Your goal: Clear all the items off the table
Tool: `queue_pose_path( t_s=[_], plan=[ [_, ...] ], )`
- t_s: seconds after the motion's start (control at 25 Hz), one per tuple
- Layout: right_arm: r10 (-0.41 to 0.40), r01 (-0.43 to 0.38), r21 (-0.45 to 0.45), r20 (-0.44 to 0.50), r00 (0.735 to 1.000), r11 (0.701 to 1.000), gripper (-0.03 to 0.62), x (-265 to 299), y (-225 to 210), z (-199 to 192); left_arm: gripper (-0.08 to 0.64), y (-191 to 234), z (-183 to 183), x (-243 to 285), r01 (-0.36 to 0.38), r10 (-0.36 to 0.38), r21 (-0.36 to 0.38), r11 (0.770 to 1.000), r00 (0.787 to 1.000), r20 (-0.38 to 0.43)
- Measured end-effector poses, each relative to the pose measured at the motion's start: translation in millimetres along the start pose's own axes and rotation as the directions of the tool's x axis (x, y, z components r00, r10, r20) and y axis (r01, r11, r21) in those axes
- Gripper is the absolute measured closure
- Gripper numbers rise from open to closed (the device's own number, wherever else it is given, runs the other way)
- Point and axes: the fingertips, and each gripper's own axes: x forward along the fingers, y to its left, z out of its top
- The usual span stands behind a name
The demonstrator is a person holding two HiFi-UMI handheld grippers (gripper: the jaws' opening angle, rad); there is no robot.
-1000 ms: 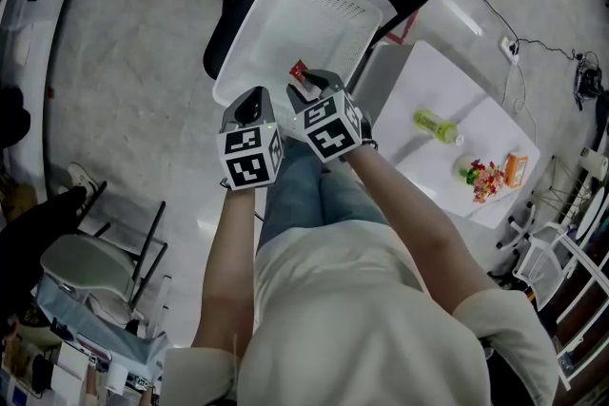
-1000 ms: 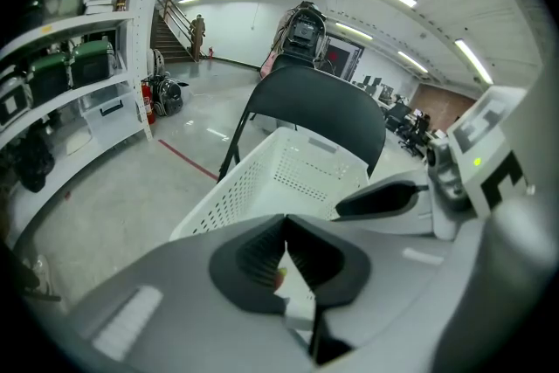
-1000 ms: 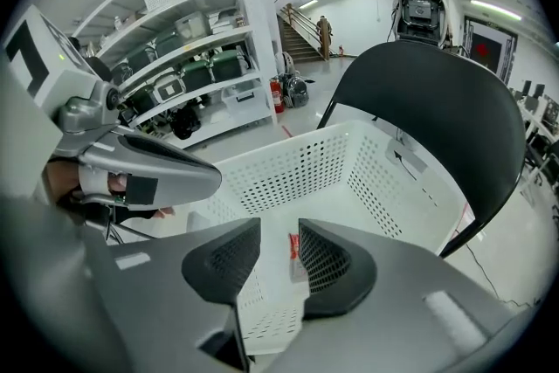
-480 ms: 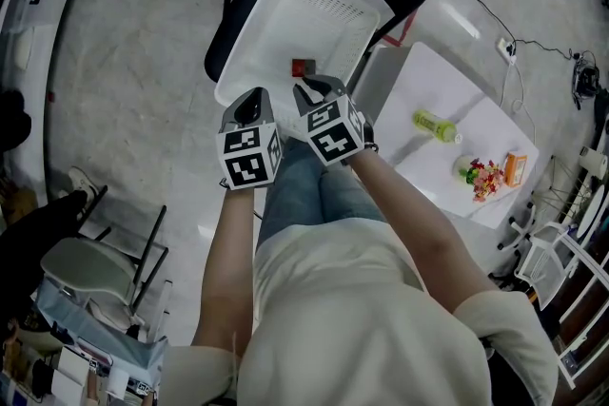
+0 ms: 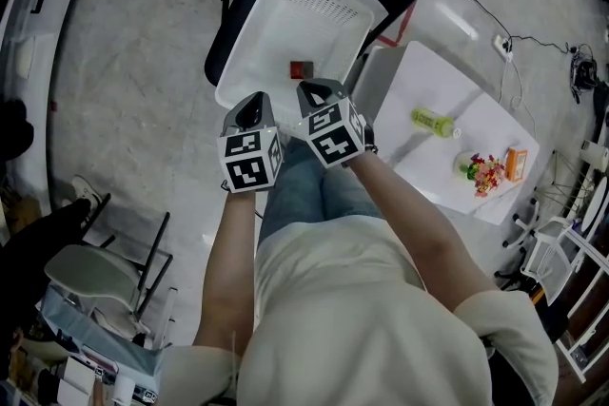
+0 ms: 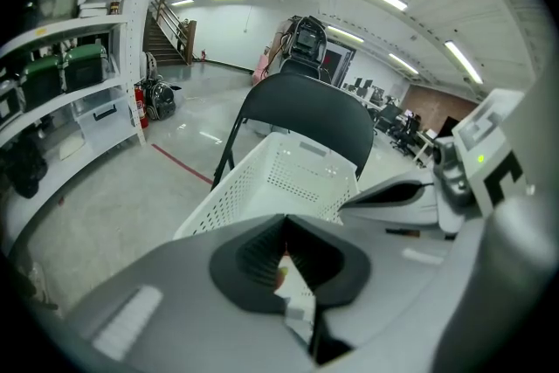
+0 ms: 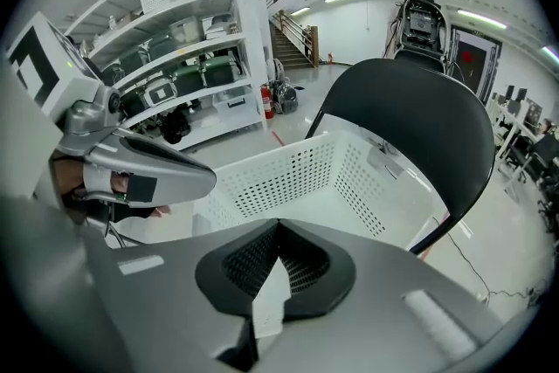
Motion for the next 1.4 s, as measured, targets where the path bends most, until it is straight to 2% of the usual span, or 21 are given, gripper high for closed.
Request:
queue_pose_path(
  t_s=[0.12,0.84,1.4],
  plan=[
    [-0.006,0.006,0.003,0.011,1.000,1.000,0.594,-5.0,1.1,0.9,0.552,-2.5,2.1,-3.0,0.014,-0.014,-0.012,1.000,1.000,0.009],
    [-0.067,0.062,0.066,0.075,0.995,0.996,0.594,-48.4,-4.0,1.7,0.552,-34.6,9.0,-20.4,0.063,-0.064,0.060,0.996,0.998,0.020],
    [-0.139,0.125,0.146,0.089,0.986,0.981,0.594,-75.1,-21.9,-24.0,0.552,-65.6,3.1,-20.6,0.134,-0.133,0.137,0.982,0.991,-0.013]
  ],
)
